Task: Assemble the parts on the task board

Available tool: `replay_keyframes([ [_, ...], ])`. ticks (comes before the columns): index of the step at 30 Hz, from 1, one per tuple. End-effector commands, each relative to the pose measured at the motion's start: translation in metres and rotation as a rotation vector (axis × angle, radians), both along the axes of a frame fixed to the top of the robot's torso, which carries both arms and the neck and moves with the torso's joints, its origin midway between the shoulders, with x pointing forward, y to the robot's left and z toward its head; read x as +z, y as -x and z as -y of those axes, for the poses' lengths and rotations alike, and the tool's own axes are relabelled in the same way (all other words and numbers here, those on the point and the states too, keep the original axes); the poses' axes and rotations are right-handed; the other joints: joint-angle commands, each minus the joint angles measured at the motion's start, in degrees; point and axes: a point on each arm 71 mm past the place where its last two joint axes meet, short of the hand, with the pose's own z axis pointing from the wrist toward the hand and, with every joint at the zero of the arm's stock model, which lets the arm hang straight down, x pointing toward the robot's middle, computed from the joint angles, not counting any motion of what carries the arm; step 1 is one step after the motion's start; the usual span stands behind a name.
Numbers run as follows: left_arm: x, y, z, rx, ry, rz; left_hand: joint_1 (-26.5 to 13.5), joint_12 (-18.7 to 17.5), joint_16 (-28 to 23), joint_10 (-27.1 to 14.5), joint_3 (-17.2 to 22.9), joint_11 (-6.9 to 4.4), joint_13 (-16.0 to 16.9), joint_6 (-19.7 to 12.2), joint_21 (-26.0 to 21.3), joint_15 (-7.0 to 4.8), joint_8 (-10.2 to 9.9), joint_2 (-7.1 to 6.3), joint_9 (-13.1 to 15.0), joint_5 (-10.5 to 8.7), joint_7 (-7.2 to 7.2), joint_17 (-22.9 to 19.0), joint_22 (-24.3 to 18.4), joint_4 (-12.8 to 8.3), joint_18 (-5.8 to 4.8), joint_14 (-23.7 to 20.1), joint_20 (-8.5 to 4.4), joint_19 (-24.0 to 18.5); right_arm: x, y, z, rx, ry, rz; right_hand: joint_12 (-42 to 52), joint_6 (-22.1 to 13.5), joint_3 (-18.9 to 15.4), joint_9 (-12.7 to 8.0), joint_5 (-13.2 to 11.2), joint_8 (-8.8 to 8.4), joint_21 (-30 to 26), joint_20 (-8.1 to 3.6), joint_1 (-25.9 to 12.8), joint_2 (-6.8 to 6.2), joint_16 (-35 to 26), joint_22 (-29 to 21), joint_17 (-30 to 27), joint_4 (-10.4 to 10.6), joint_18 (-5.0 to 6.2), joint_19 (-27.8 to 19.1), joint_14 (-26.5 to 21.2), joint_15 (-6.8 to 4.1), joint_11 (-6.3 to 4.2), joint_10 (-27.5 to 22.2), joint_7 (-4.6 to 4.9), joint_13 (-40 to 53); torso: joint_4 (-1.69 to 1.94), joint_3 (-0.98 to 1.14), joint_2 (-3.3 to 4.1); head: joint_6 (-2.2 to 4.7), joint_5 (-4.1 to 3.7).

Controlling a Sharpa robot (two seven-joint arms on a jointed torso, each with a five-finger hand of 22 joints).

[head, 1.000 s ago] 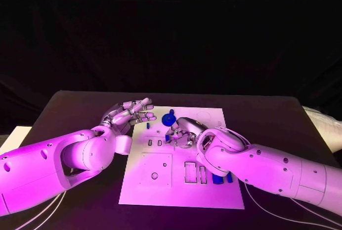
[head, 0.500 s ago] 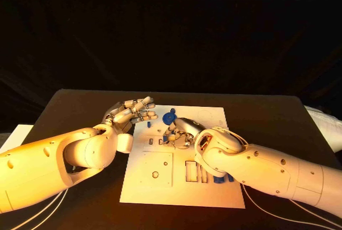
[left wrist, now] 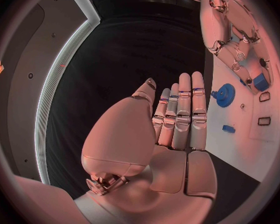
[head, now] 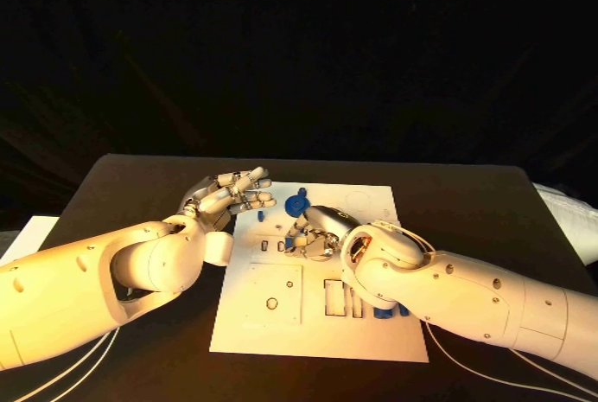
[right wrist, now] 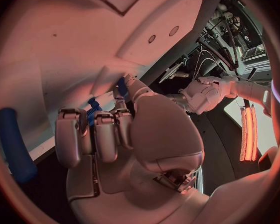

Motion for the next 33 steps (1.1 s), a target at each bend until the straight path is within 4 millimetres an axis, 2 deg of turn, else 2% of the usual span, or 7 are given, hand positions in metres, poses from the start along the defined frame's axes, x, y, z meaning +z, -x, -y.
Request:
replay_keyframes([
  [1, 0.002, 0.001, 0.002, -0.011, 0.015, 0.014, 0.59, -0.16, -0.35, 0.09, -0.04, 0.32, -0.03, -0.02, -0.04, -0.01, -0.19, 0.09, -0.03, -0.23, 0.30, 0.07, 0.03, -0.32, 0.54, -0.48, -0.04, -0.30, -0.012, 0.002, 0.004, -0.010, 0.075, -0.044, -0.79, -1.02, -0.08, -0.28, -0.13, -0.30, -0.31, 0.05, -0.29, -0.46, 0.12, 1.62, 11.25, -0.22, -0.08, -0.45, 5.18, 0.62, 0.52, 1.59, 0.27, 8.90, 0.04, 0.01, 0.02, -0.05, -0.09],
  [12, 0.002, 0.000, 0.001, -0.012, 0.015, 0.014, 0.61, -0.18, -0.35, 0.07, -0.01, 0.34, -0.03, -0.06, -0.03, -0.01, -0.23, 0.10, -0.04, -0.23, 0.35, 0.12, 0.03, -0.36, 0.55, -0.48, -0.04, -0.30, -0.011, 0.004, 0.004, -0.016, 0.068, -0.031, -2.34, -3.49, -0.81, -0.84, 0.39, -0.34, -0.82, 0.68, -1.43, -2.25, 0.12, 0.74, 11.26, -0.28, 0.11, -0.96, 5.18, 1.27, 1.25, 0.81, 1.09, 7.89, 0.03, 0.01, 0.01, -0.13, -0.09],
  [14, 0.002, 0.000, 0.001, -0.011, 0.015, 0.013, 0.61, -0.18, -0.35, 0.07, -0.01, 0.34, -0.03, -0.06, -0.03, -0.01, -0.23, 0.10, -0.04, -0.23, 0.35, 0.12, 0.03, -0.36, 0.55, -0.48, -0.04, -0.30, -0.011, 0.003, 0.005, -0.020, 0.060, -0.028, -2.55, -4.78, -1.81, -0.93, 0.45, -0.38, -0.96, 0.91, -2.63, -3.14, 0.11, 0.52, 11.25, 0.23, 0.15, -1.07, 5.17, 1.53, 1.54, 0.72, 1.38, 7.73, 0.05, 0.01, 0.01, -0.15, -0.11],
  [19, 0.002, 0.000, 0.001, -0.010, 0.014, 0.012, 0.61, -0.18, -0.35, 0.07, -0.01, 0.34, -0.03, -0.06, -0.03, -0.01, -0.23, 0.10, -0.04, -0.23, 0.35, 0.12, 0.03, -0.36, 0.55, -0.48, -0.04, -0.30, -0.010, 0.003, 0.005, -0.031, 0.036, -0.016, -2.82, -7.45, -4.04, -0.89, 0.25, -0.34, -1.14, 1.35, -4.34, -4.08, 0.11, 0.30, 11.26, 1.41, 0.21, -1.17, 5.17, 1.94, 1.98, 0.60, 1.82, 7.48, 0.03, 0.01, 0.02, -0.15, -0.13],
  [26, 0.001, 0.000, 0.001, -0.010, 0.013, 0.011, 0.61, -0.20, -0.36, 0.07, 0.00, 0.35, -0.03, -0.11, -0.02, -0.01, -0.27, 0.10, -0.05, -0.23, 0.37, 0.17, 0.04, -0.37, 0.55, -0.48, -0.04, -0.30, -0.007, 0.006, 0.004, -0.043, -0.022, 0.017, -2.86, -8.27, -5.25, -0.82, 0.21, -0.28, -1.20, 1.52, -4.80, -4.30, 0.12, 0.24, 11.28, 2.11, 0.22, -1.18, 5.17, 2.10, 2.16, 0.56, 1.98, 7.40, 0.03, 0.05, 0.00, -0.13, -0.14],
  [30, 0.000, -0.001, 0.000, -0.008, 0.007, 0.007, 0.61, -0.24, -0.28, 0.05, 0.04, 0.36, -0.04, -0.15, 0.06, -0.04, -0.32, 0.11, -0.05, -0.23, 0.39, 0.31, 0.08, -0.43, 0.57, -0.32, -0.06, -0.21, -0.003, 0.013, 0.003, -0.036, -0.083, 0.050, -2.96, -8.21, -5.59, -0.72, 0.98, -0.13, -1.27, 1.58, -4.39, -4.05, 0.13, 0.13, 11.28, 2.26, 0.25, -1.23, 5.17, 2.12, 2.14, 0.51, 1.96, 7.30, 0.02, 0.09, -0.04, -0.04, -0.11],
  [33, -0.001, -0.002, -0.003, -0.005, -0.028, 0.006, 0.40, -0.40, 2.33, 0.30, 0.23, -0.20, -0.03, 0.07, 3.36, -1.13, -0.43, 0.16, 0.03, -0.24, 0.04, 2.49, 1.69, -0.73, 0.75, 3.87, -1.13, 4.19, 0.007, 0.018, 0.003, -0.022, -0.143, 0.094, -2.99, -8.20, -5.72, -0.70, 1.34, -0.11, -1.27, 1.59, -4.13, -4.03, 0.13, 0.12, 11.30, 2.23, 0.26, -1.22, 5.17, 2.12, 2.13, 0.49, 1.95, 7.27, -0.04, 0.15, -0.06, 0.12, -0.02],
])
